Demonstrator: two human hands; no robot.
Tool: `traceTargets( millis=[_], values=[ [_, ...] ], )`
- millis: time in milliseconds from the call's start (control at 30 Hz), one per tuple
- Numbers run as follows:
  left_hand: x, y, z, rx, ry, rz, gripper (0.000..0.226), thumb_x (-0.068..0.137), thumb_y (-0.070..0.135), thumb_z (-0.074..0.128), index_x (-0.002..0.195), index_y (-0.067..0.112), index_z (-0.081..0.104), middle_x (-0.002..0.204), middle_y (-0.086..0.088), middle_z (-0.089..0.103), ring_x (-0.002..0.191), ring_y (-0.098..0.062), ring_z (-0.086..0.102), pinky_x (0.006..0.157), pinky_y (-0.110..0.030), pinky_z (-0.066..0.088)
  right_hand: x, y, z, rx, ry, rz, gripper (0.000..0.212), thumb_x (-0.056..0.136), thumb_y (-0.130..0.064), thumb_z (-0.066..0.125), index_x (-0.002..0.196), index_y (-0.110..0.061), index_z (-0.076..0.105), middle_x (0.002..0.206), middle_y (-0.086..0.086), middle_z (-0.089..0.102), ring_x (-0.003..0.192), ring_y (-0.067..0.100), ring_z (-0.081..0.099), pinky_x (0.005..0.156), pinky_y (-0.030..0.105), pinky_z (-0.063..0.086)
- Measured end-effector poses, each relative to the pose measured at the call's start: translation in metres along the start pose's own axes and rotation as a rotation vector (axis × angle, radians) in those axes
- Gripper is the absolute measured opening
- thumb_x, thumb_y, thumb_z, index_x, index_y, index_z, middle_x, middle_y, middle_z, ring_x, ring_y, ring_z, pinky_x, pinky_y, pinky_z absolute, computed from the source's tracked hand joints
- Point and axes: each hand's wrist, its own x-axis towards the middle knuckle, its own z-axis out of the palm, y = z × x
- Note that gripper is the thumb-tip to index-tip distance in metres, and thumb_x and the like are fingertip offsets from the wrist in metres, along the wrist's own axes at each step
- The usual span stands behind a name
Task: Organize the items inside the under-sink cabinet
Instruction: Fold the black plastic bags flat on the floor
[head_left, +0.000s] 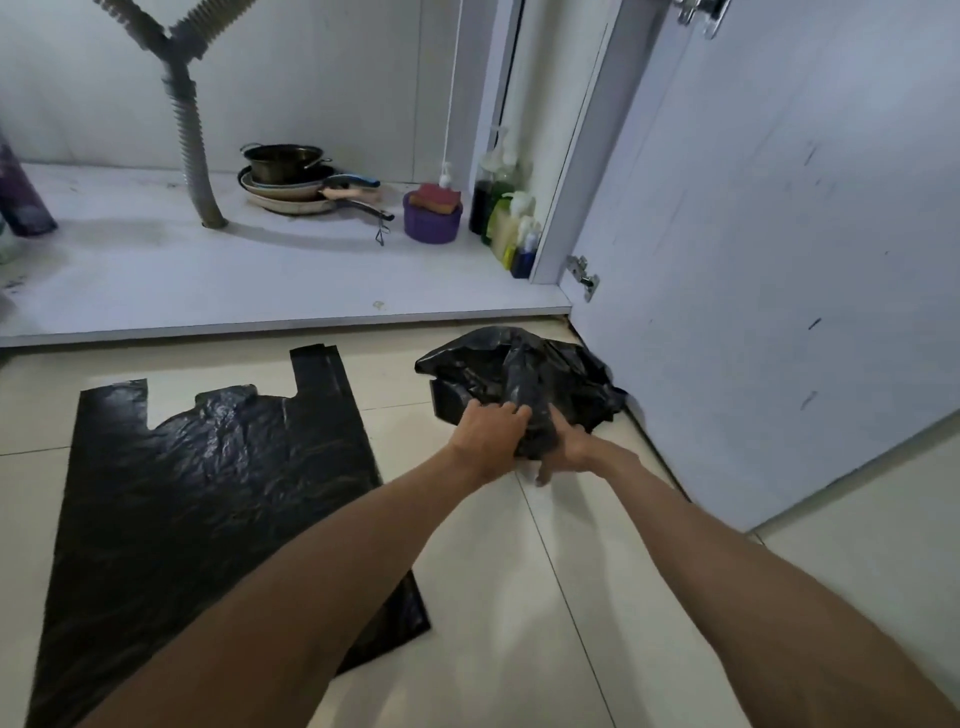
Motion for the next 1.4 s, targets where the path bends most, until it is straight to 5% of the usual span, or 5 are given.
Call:
traceTargets(
  millis=[133, 267, 1000, 1200, 1400],
  values=[
    [0.018, -0.007, -0.037, -0.211, 0.137, -0.116, 0.019, 0.082, 0.013, 0.055, 0.100, 0.018, 0.057, 0.099, -0.002, 0.065, 0.091, -0.024, 0.062, 0.071, -0.032, 0.042, 0.005, -0.012, -0.003, 0.184, 0.230, -0.067, 0.135, 0.039, -0.076, 0.071, 0.153, -0.035, 0.011, 0.151, 0.013, 0.034, 0.141, 0.036, 0.028, 0.114, 0.050, 0.031],
    [0.034, -0.031, -0.076, -0.308, 0.272, -0.195, 0.027, 0.075, 0.011, 0.058, 0.099, 0.021, 0.063, 0.096, -0.002, 0.069, 0.090, -0.026, 0.062, 0.069, -0.030, 0.040, -0.008, -0.038, -0.035, 0.284, 0.559, -0.284, 0.010, 0.086, -0.018, 0.064, 0.092, -0.023, 0.059, 0.093, -0.001, 0.064, 0.096, 0.024, 0.061, 0.076, 0.026, 0.040],
    [-0.080, -0.245, -0.191, -0.179, 0.507, -0.712, 0.030, 0.079, 0.006, 0.057, 0.104, 0.016, 0.067, 0.104, -0.012, 0.067, 0.100, -0.033, 0.059, 0.081, -0.035, 0.046, -0.043, -0.230, -0.117, 0.038, 0.761, -0.579, 0.034, 0.085, -0.004, 0.052, 0.105, -0.022, 0.073, 0.105, 0.001, 0.070, 0.095, 0.024, 0.063, 0.072, 0.028, 0.041],
    [-0.094, -0.258, -0.195, -0.019, 0.059, -0.573, 0.120, 0.064, 0.044, 0.084, 0.152, 0.023, 0.006, 0.142, -0.011, 0.046, 0.126, -0.033, 0.048, 0.092, -0.043, 0.045, -0.059, -0.300, -0.109, -0.031, 0.595, -0.706, 0.029, 0.087, -0.008, 0.055, 0.107, -0.022, 0.071, 0.101, 0.008, 0.072, 0.097, 0.028, 0.065, 0.086, 0.038, 0.051],
    [-0.110, -0.273, -0.181, -0.139, 0.200, -0.729, 0.020, 0.084, 0.019, 0.060, 0.103, 0.013, 0.063, 0.107, -0.012, 0.066, 0.090, -0.027, 0.058, 0.070, -0.032, 0.043, -0.069, -0.341, -0.095, -0.082, 0.478, -0.791, 0.022, 0.094, -0.021, 0.061, 0.113, -0.021, 0.071, 0.099, 0.000, 0.065, 0.093, 0.018, 0.057, 0.067, 0.022, 0.031]
  ],
)
